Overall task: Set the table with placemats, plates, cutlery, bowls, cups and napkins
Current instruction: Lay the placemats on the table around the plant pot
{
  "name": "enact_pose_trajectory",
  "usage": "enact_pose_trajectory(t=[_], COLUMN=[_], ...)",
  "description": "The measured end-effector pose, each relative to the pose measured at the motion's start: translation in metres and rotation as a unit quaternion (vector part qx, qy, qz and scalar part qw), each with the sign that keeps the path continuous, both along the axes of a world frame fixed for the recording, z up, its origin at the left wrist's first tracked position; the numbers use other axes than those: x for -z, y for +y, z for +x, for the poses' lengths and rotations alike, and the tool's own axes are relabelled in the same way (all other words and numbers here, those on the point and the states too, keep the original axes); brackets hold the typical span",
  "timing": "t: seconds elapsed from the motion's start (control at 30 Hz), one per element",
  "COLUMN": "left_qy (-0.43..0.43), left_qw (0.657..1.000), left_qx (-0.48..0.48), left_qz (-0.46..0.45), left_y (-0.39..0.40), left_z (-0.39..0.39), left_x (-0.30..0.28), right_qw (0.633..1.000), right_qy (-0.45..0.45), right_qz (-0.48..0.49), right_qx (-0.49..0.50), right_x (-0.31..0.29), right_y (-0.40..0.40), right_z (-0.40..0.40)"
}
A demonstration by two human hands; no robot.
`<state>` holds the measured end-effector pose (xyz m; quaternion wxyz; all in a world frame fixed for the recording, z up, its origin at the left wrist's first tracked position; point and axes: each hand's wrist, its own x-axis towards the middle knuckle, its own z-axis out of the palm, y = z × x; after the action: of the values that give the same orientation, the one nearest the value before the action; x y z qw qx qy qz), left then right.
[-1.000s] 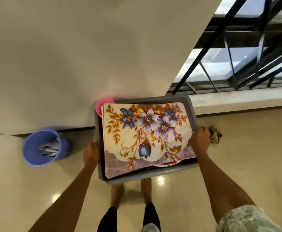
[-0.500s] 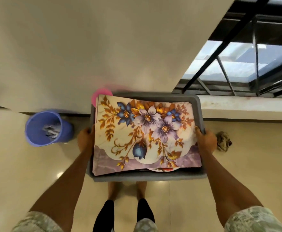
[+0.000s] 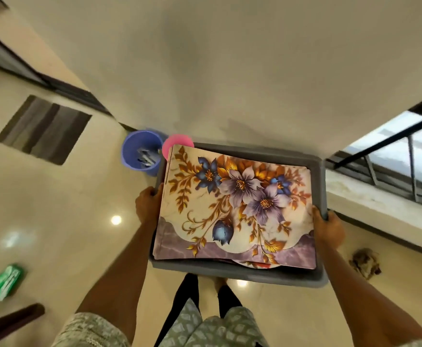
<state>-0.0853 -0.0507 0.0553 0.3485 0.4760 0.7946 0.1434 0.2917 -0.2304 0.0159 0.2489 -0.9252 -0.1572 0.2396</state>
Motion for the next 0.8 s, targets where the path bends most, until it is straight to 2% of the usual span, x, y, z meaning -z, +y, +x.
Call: enact_pose_trajectory(t=[0.33,0.53,0.8], left_qy=[-0.012,-0.004,-0.034], left_qw=[0.973,0.927,0.861], left_qx=[-0.226,-0.374,-0.508], left_qz=[0.037,0.025,0.011], left_y=[-0.096,-0.161,-0.244], left_z=[-0.135,-0.214,-0.294], left_x=[-0.047,-0.047,-0.042], right_qw=[0.974,0.934,0.875], right_qy=[-0.006,-0.001,0.016], right_qz=[0.025,0.048,0.04], right_qx=[-0.223,-0.353,-0.483], right_x=[-0.067,-0.064,-0.063], right_y=[0.099,0.145,0.172], right_z=[-0.102,-0.194,-0.33])
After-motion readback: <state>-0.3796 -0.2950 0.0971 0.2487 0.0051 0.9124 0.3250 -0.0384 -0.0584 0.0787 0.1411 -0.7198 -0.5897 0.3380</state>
